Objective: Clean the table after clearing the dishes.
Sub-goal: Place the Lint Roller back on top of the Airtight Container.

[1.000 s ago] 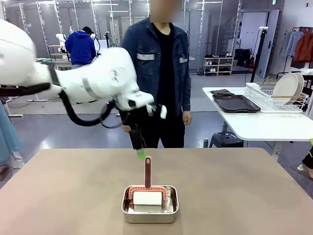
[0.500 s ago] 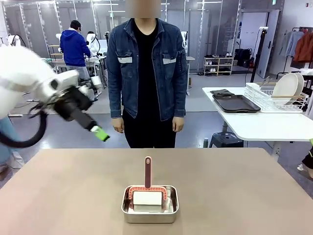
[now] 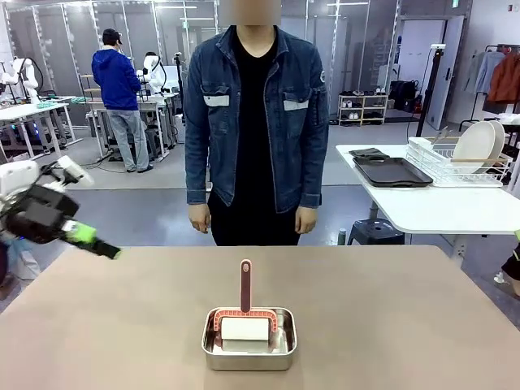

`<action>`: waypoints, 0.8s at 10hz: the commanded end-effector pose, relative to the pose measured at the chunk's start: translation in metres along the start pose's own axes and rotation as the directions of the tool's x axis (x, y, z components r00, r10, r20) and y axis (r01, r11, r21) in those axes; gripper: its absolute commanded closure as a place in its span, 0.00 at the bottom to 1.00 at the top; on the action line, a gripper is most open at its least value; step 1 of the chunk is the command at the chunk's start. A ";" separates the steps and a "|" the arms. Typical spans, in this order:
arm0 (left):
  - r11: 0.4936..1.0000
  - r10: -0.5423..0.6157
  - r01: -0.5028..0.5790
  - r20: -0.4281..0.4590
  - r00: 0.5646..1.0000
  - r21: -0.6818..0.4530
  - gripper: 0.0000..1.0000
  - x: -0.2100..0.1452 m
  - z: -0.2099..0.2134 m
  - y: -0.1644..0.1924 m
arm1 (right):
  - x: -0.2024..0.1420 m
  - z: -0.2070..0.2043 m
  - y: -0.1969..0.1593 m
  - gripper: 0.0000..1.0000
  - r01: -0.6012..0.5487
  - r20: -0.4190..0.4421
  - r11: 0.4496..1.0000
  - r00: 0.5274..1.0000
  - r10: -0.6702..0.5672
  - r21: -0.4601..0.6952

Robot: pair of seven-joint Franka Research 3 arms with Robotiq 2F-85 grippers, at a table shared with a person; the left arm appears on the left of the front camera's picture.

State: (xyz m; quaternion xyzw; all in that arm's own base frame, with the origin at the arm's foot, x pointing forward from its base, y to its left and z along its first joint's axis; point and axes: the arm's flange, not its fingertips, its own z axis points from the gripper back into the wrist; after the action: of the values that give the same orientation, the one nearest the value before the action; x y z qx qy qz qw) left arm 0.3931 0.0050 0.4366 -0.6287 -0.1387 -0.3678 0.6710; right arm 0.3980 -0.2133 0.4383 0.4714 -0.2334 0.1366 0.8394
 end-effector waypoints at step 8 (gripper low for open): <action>1.000 -0.006 -0.008 0.452 0.892 0.028 0.00 -0.220 0.204 0.012 | -0.001 -0.001 0.006 0.00 0.022 -0.006 1.000 1.000 -0.022 -0.012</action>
State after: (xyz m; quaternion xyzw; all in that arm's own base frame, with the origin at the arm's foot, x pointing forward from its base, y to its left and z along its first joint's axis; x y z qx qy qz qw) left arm 0.3043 0.2432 0.3198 -0.6807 -0.2765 -0.2111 0.6447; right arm 0.3979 -0.2133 0.4384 0.4714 -0.2335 0.1366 0.8394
